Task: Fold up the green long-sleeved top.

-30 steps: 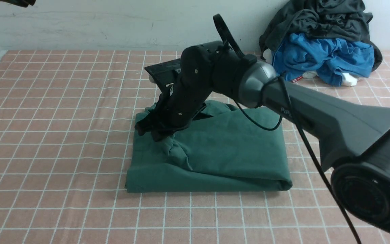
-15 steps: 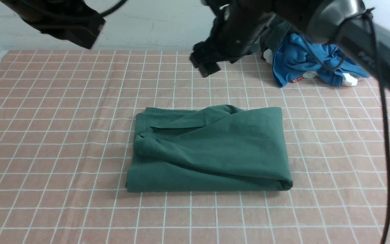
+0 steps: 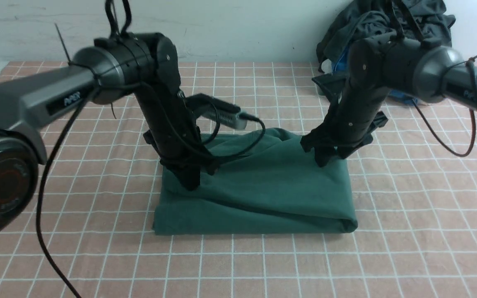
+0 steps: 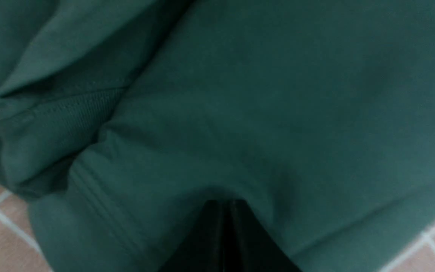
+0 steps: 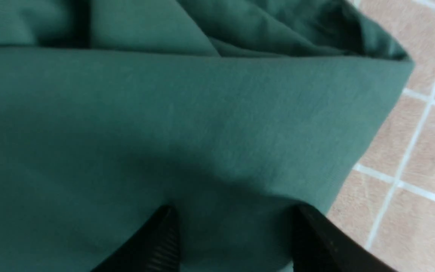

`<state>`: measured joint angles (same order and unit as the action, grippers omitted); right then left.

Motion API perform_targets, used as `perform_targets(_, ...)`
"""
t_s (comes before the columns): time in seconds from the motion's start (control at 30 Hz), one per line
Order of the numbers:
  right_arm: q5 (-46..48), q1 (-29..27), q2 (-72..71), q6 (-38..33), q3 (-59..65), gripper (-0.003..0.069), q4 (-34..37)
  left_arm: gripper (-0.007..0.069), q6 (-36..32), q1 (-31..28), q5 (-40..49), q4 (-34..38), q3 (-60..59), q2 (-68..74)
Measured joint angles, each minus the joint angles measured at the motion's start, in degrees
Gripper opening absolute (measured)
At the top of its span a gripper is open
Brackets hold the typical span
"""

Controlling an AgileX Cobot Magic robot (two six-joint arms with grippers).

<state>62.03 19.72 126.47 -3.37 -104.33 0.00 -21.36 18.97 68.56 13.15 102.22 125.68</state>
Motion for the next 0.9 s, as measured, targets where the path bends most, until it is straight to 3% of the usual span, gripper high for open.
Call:
perform_targets(0.23,-0.32,-0.52,-0.52,-0.46,0.08,0.0387,0.62,-0.0008,2.15,0.0,0.28,-4.46,0.0,0.02)
perform_targets(0.53,3.92,-0.52,-19.19,-6.62,1.96,0.0381,7.18,-0.0008,4.59,-0.27,1.37,-8.8,-0.05,-23.02)
perform_targets(0.77,-1.77,-0.52,-37.98,-7.24,15.57,0.0381,9.67,-0.0008,6.75,-0.34,2.34,-10.72,-2.23,-40.94)
perform_targets(0.9,-9.08,-0.52,-51.07,-7.24,27.38,0.0381,9.93,-0.0008,7.42,-0.34,2.61,-10.72,-13.45,-53.33)
